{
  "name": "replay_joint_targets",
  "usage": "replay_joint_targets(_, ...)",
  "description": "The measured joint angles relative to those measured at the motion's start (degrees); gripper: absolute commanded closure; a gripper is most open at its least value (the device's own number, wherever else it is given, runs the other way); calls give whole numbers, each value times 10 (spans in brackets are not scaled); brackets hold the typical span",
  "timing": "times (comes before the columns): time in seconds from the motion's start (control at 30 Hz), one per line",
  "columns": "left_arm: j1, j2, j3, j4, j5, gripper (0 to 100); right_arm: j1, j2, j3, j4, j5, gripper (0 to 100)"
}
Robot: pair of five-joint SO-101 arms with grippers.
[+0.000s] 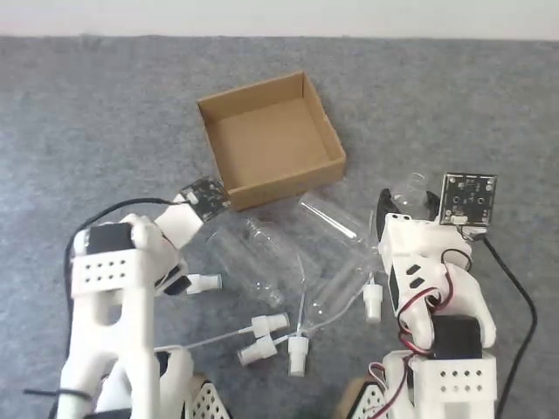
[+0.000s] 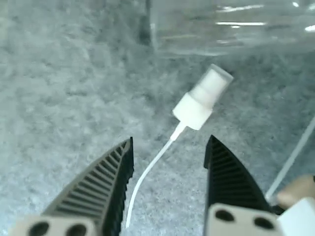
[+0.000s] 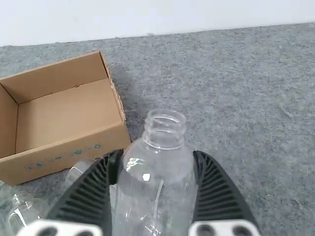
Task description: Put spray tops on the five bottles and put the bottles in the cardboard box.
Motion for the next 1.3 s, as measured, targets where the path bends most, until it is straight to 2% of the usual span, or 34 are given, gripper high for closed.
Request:
replay_joint_targets(0.33, 66, 49, 0, -1, -11, 779, 0, 0, 0, 0, 0, 962)
replay_joint_targets(0.73, 69, 176, 0, -101, -11, 825, 0, 0, 0, 0, 0, 962)
replay_joint_targets(1.03, 69, 229, -1, -113, -11, 831, 0, 0, 0, 0, 0, 962)
replay_joint_targets(1.3, 70, 247, -1, -113, -11, 969, 0, 0, 0, 0, 0, 963)
